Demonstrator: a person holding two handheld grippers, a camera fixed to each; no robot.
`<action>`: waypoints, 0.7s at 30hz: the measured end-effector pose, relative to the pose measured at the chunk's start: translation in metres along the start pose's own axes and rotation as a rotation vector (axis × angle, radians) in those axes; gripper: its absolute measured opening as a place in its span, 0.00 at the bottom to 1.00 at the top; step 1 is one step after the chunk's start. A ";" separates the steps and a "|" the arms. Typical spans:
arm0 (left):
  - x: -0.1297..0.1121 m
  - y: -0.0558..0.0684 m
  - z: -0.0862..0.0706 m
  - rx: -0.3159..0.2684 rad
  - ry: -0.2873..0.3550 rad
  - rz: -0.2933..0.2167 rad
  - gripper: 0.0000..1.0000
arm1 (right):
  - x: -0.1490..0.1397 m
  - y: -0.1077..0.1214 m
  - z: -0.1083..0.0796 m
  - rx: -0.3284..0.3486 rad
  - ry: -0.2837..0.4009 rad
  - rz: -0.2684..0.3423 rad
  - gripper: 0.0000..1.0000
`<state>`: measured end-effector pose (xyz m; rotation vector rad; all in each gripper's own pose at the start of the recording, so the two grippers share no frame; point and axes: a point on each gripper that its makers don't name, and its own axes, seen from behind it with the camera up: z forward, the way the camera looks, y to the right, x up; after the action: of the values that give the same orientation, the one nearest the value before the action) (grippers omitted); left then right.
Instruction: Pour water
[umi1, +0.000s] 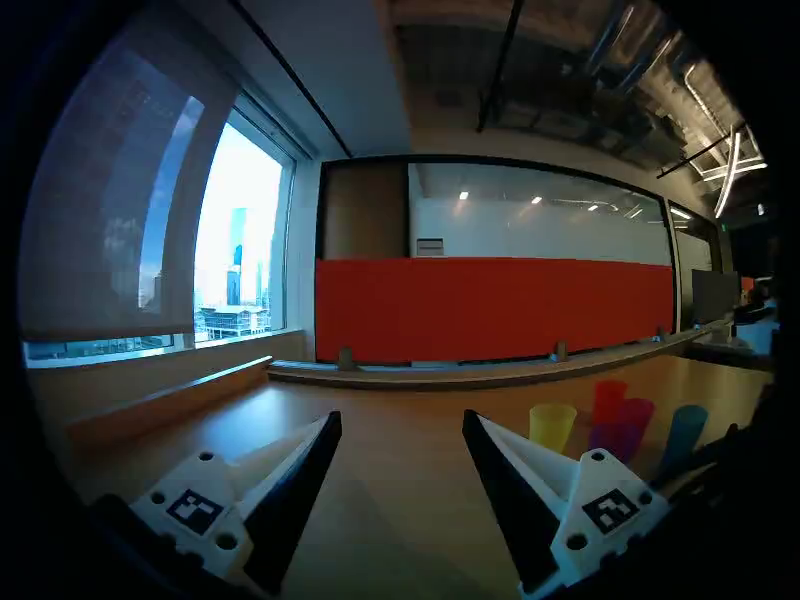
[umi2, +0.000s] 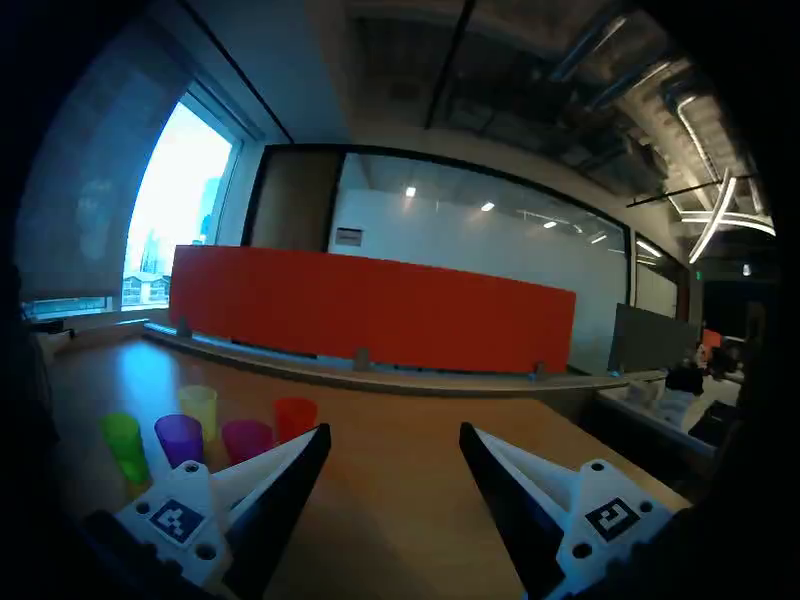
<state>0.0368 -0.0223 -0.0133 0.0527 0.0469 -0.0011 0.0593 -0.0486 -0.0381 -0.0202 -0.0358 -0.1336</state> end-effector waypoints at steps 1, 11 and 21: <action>-0.001 0.000 0.000 0.003 0.001 0.002 0.89 | 0.000 0.000 0.000 0.001 -0.001 -0.006 1.00; -0.013 0.009 0.006 0.004 -0.006 0.020 0.89 | -0.002 0.002 -0.004 -0.004 -0.005 -0.031 1.00; -0.026 0.012 0.010 0.003 -0.019 0.016 0.89 | 0.000 0.004 -0.004 -0.009 -0.005 -0.034 1.00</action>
<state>0.0118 -0.0109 -0.0015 0.0556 0.0278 0.0143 0.0597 -0.0442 -0.0418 -0.0284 -0.0402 -0.1679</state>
